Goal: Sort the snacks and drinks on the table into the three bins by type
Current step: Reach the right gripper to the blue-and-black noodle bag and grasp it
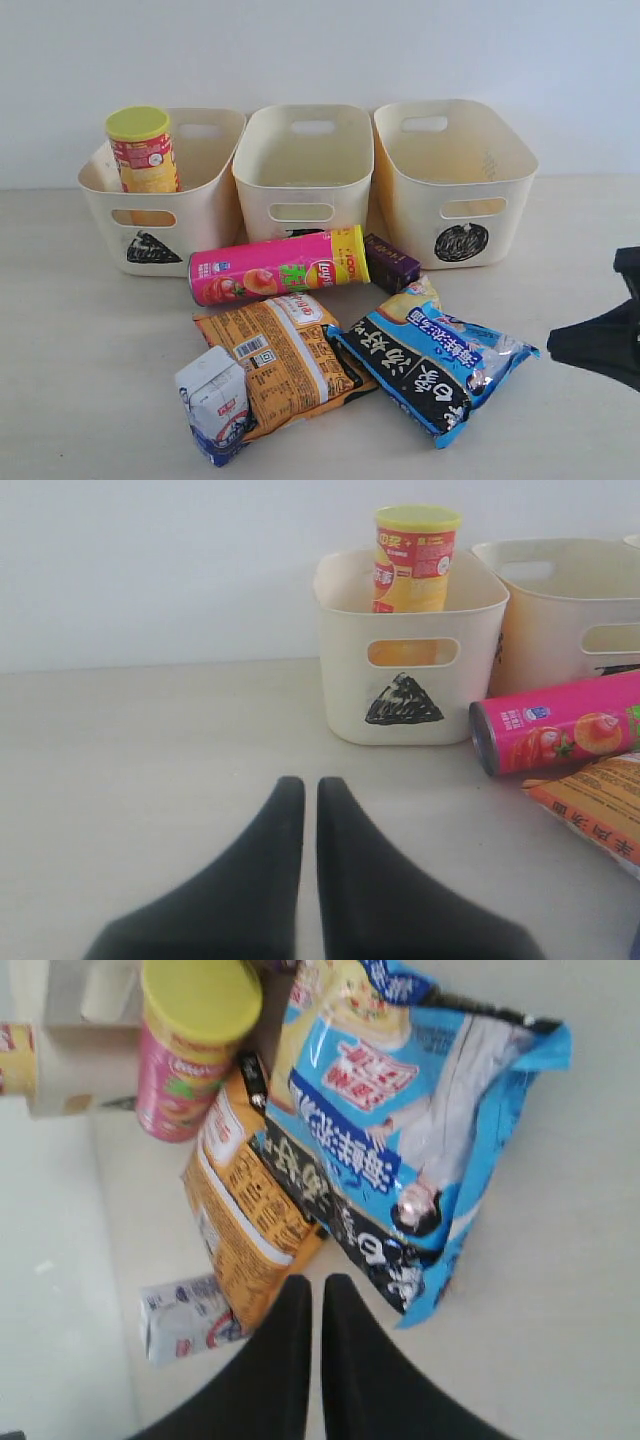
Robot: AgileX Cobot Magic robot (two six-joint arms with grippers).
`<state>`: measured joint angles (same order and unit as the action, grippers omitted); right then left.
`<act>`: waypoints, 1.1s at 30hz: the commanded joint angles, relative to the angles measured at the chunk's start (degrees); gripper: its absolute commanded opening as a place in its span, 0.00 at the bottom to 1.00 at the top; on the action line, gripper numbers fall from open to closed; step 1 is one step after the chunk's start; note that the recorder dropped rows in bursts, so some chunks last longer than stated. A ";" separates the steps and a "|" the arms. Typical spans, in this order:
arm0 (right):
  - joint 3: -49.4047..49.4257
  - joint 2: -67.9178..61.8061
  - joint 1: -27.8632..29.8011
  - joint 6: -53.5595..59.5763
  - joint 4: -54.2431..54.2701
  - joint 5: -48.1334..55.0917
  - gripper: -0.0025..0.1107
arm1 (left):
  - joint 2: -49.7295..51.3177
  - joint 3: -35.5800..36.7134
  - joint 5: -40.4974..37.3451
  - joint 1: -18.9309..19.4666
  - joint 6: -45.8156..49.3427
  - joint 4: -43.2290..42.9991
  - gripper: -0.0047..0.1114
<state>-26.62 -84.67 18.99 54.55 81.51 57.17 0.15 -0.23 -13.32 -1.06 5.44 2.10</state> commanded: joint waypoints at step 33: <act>-10.84 -31.99 -12.93 24.98 18.44 -9.49 0.70 | -0.15 0.23 0.19 -0.17 0.19 0.18 0.07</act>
<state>-35.99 -114.25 7.16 79.44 100.71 55.25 0.15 -0.23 -13.32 -1.06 5.44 2.10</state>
